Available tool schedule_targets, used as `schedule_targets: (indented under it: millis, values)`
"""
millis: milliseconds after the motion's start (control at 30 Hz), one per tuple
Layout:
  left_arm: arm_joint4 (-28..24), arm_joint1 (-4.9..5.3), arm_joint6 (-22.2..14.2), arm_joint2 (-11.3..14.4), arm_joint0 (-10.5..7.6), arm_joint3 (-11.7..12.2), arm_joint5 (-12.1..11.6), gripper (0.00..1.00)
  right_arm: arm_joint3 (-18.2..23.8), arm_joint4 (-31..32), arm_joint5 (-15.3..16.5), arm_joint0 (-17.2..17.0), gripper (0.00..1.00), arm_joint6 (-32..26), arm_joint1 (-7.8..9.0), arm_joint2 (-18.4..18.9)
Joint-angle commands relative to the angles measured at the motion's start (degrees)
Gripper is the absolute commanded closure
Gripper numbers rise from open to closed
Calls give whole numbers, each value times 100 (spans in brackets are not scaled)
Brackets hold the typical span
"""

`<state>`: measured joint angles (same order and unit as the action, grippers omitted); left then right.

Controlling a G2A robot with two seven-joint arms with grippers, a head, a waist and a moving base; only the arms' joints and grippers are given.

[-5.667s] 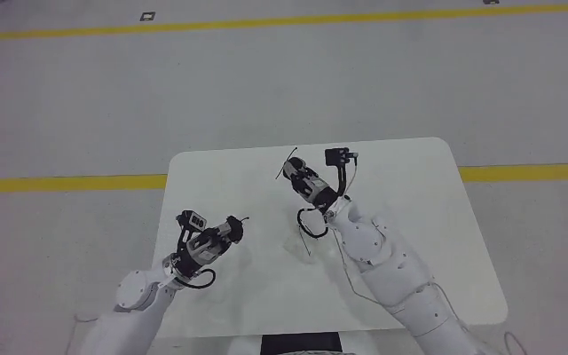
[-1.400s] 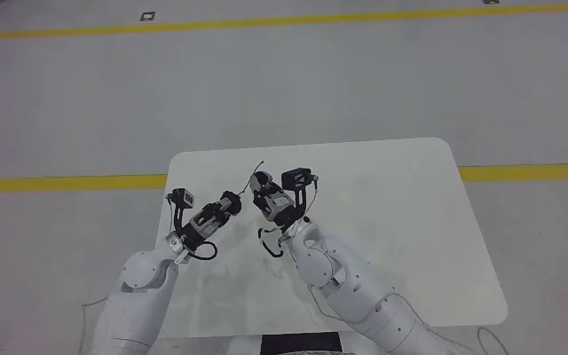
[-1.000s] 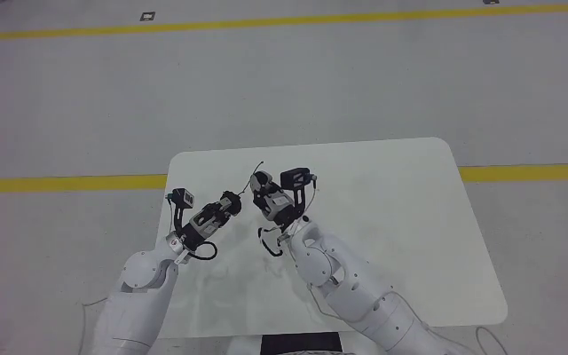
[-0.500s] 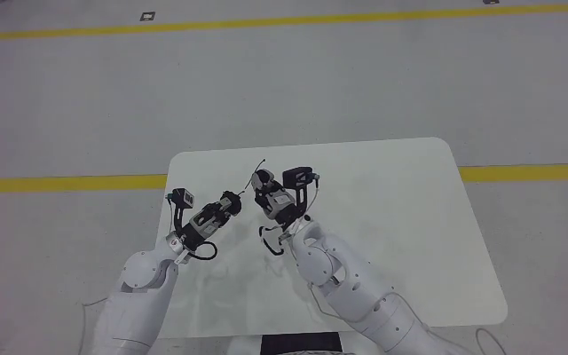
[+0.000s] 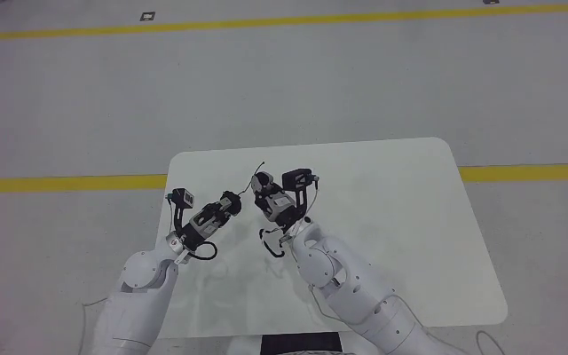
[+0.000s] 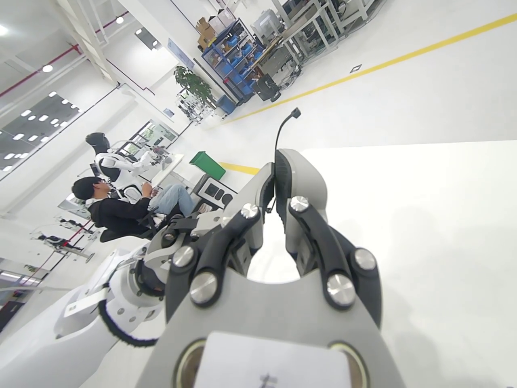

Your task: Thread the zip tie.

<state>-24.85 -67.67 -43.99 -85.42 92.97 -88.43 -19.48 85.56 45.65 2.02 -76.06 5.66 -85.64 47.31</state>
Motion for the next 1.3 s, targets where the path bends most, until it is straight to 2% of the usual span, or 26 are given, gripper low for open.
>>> schedule_targets:
  millis: [0, 1267]
  values:
    - [0, 0, 0, 0, 0, 0, 0, 100, -8, 2, 3, -2, 100, -2, -6, 0]
    - [0, 0, 0, 0, 0, 0, 0, 100, -87, 114, 27, -7, 100, -102, -114, 68]
